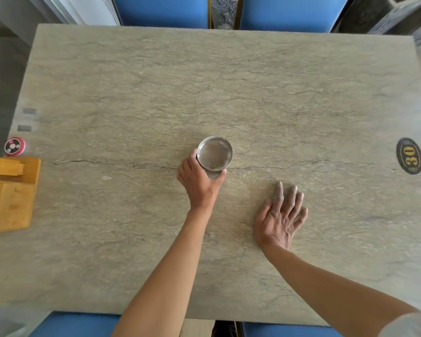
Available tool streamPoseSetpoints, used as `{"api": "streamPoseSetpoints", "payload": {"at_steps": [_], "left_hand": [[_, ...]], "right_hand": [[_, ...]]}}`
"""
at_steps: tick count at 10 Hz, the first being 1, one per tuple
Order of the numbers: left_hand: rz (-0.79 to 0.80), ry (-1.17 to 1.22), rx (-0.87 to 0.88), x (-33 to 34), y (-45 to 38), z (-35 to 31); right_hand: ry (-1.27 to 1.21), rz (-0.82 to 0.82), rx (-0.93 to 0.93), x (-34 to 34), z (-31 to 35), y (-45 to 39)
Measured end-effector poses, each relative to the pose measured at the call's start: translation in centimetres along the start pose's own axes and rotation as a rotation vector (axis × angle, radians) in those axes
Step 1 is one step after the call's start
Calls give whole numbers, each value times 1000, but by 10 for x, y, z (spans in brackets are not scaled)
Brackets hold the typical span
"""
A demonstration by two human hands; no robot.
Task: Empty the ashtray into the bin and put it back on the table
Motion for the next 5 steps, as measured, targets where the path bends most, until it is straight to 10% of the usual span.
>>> {"api": "streamPoseSetpoints", "payload": {"at_steps": [5], "left_hand": [[0,33,-28,11,7,-6]], "right_hand": [[-8,-52,-36,2,-1,1]]}}
Point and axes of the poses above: each hand's wrist, its own y-axis away from the middle knuckle, its own x-axis out of the palm, z = x × y, the point moved 1 cm from there along -y, towards the middle knuckle, and after that the axes turned 6 degrees about -y, right-handed, at the moved point
